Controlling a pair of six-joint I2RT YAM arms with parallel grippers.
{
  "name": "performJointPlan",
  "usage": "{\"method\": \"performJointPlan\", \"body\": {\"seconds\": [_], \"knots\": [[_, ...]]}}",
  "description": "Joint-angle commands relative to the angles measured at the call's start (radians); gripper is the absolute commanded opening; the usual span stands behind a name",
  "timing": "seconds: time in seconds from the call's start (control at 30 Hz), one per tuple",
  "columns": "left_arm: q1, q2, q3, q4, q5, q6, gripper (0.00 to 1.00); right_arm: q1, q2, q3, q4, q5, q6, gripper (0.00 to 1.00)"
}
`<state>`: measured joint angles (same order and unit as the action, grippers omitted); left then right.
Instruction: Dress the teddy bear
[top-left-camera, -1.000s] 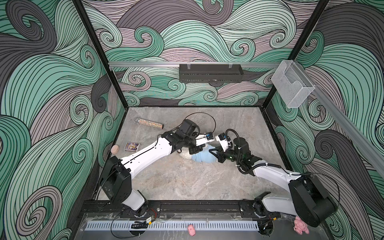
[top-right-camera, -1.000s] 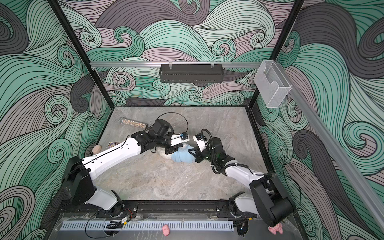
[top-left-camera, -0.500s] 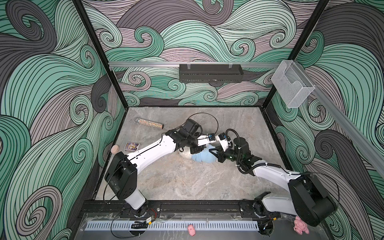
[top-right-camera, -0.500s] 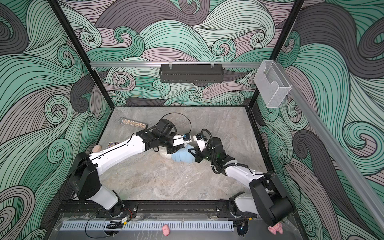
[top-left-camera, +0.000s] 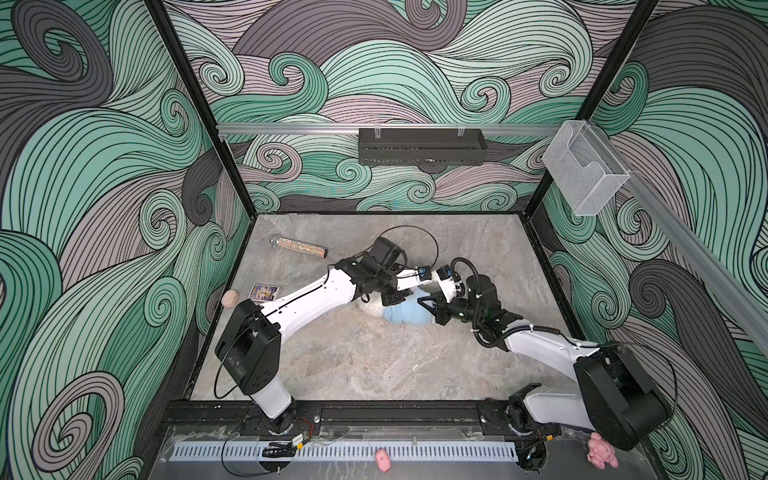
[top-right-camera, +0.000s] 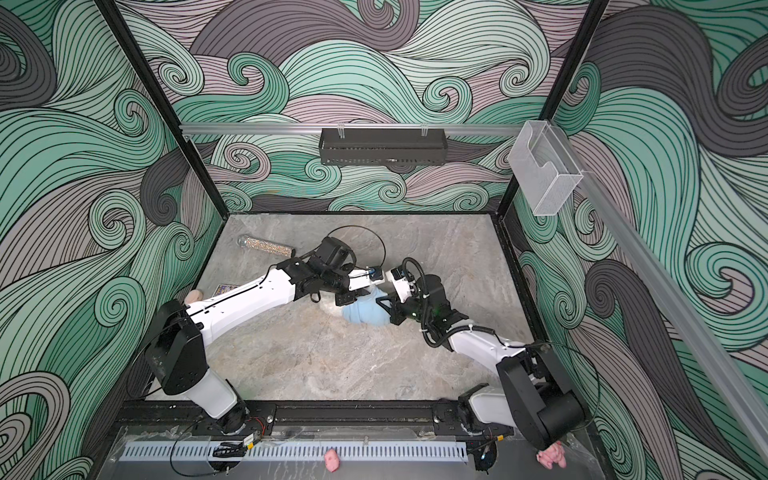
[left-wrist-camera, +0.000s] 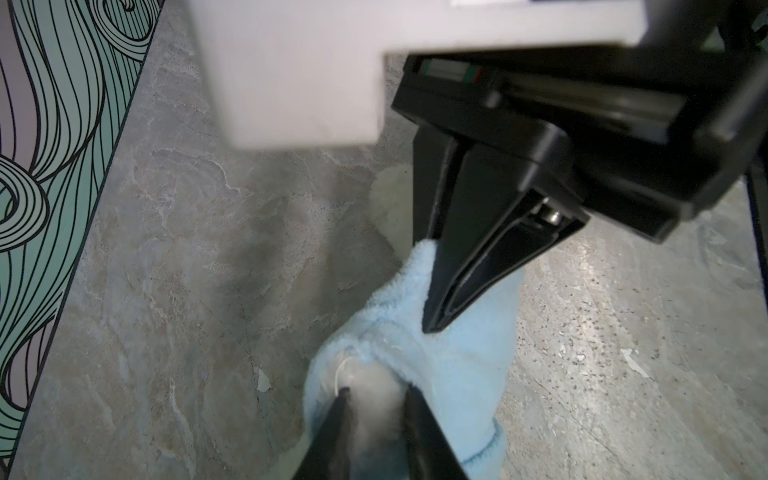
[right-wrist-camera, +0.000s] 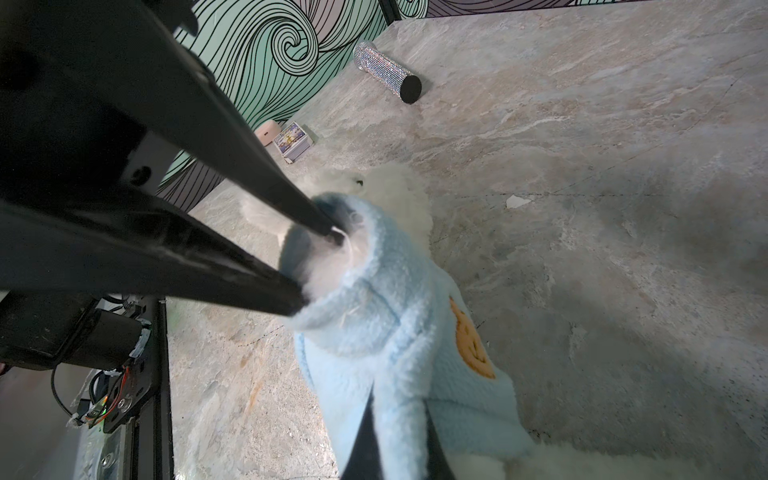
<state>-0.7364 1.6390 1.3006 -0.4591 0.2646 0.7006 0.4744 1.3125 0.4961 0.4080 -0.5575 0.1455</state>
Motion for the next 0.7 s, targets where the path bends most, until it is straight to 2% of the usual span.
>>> {"method": "performJointPlan", "body": {"seconds": [0.0, 0.2, 0.37, 0.67], "knots": [[-0.006, 0.014, 0.038, 0.0, -0.033, -0.002, 0.28, 0.004, 0.009, 0.003, 0.046, -0.028, 0.006, 0.0], [-0.006, 0.019, 0.035, 0.02, -0.059, 0.006, 0.33, 0.004, 0.015, 0.005, 0.048, -0.028, 0.007, 0.0], [-0.004, 0.05, 0.054, -0.028, -0.057, 0.016, 0.33, 0.004, 0.014, 0.004, 0.049, -0.028, 0.007, 0.0], [-0.004, 0.145, 0.121, -0.233, 0.046, 0.034, 0.32, 0.003, 0.006, 0.005, 0.063, -0.012, 0.022, 0.0]]}}
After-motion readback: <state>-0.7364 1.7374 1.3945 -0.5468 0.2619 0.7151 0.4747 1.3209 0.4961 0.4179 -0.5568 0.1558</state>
